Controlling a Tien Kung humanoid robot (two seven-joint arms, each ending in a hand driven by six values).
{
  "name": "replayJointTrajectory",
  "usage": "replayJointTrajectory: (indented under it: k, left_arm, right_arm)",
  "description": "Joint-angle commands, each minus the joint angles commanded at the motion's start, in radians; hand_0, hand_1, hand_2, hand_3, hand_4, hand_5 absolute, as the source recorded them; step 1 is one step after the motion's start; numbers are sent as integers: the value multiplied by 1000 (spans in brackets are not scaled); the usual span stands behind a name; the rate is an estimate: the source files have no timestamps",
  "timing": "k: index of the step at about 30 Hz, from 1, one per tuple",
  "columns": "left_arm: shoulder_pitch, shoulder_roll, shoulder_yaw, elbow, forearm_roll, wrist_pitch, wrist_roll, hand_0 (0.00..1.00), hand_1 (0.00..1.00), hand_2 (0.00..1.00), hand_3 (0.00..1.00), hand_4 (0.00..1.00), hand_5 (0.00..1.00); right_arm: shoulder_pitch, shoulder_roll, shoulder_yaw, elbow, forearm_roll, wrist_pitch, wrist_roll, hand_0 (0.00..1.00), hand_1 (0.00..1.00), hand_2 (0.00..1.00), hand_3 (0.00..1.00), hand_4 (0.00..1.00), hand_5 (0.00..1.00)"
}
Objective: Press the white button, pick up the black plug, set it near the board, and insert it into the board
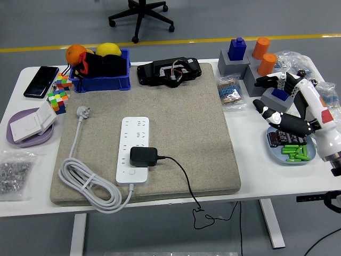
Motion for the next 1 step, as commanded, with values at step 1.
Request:
replayJointTrajectory:
  k: [1]
  left_arm:
    - [0,1,2,0,-4,0,0,705,682,630,698,553,216]
  right_arm:
    - [0,0,-1,0,0,0,0,682,646,594,602,760,278]
